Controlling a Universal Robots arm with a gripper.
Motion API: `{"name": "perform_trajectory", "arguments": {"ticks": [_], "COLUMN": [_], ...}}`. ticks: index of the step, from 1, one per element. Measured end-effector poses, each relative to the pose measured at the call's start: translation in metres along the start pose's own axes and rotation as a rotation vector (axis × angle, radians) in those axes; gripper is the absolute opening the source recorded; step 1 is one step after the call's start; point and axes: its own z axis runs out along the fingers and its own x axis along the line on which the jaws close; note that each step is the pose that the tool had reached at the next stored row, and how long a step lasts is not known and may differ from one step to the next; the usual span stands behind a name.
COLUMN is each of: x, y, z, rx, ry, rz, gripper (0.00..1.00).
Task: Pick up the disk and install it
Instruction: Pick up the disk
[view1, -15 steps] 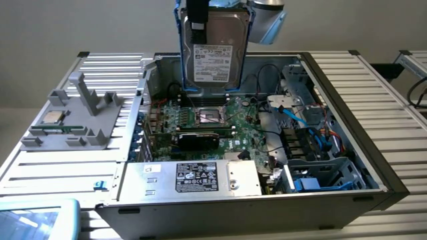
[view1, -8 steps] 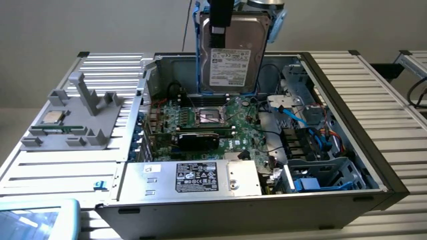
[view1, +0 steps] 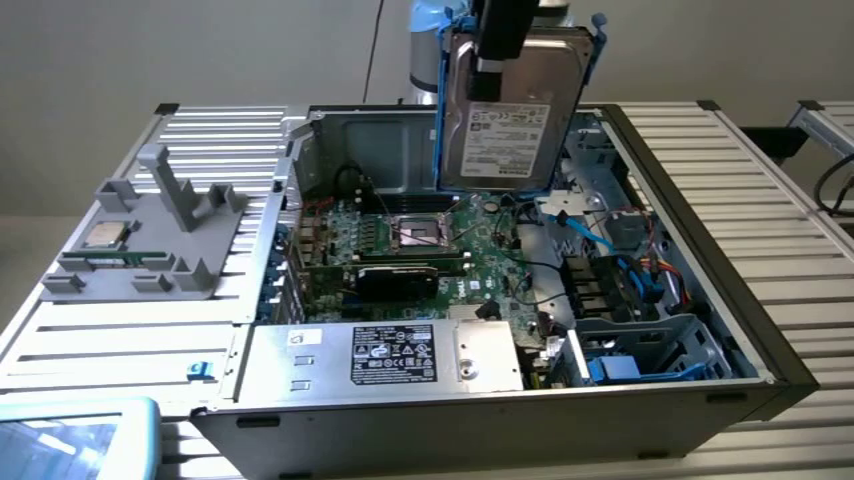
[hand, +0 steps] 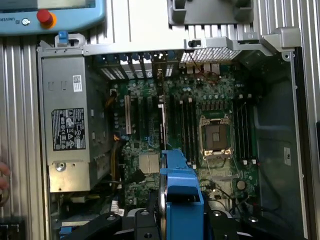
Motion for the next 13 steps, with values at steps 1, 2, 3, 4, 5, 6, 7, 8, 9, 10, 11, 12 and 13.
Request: {"name": "perform_trajectory", "arguments": {"ticks": [1, 2, 3, 4, 5, 6, 7, 8, 9, 10, 11, 12, 13], "x": [0.000, 0.001, 0.001, 0.002, 0.002, 0.003, 0.003, 0.004, 0.004, 0.004, 0.005, 0.005, 0.006], "y": [-0.0049, -0.0095, -0.0140, -0.0185, -0.0231, -0.0277, -0.0322, -0.0371, -0.0416, -0.0461, -0.0506, -0.0552, -0.0600], "z": [-0.0002, -0.0003, -0.0004, -0.0006, -0.0008, -0.0009, -0.0010, -0.0012, -0.0013, -0.0015, -0.0016, -0.0018, -0.0019], "rx": [0.0000, -0.0001, -0.0002, -0.0002, -0.0002, -0.0003, -0.0003, -0.0003, -0.0003, -0.0003, -0.0003, -0.0003, -0.0003], "ry": [0.0000, 0.0000, 0.0000, 0.0000, 0.0001, 0.0001, 0.0000, 0.0000, 0.0000, 0.0000, 0.0000, 0.0000, 0.0000], "rz": [0.000, 0.000, 0.000, 0.000, 0.000, 0.000, 0.000, 0.000, 0.000, 0.000, 0.000, 0.000, 0.000], "gripper": [0.37, 0.37, 0.37, 0.37, 0.37, 0.37, 0.37, 0.37, 0.37, 0.37, 0.37, 0.37, 0.37]}}
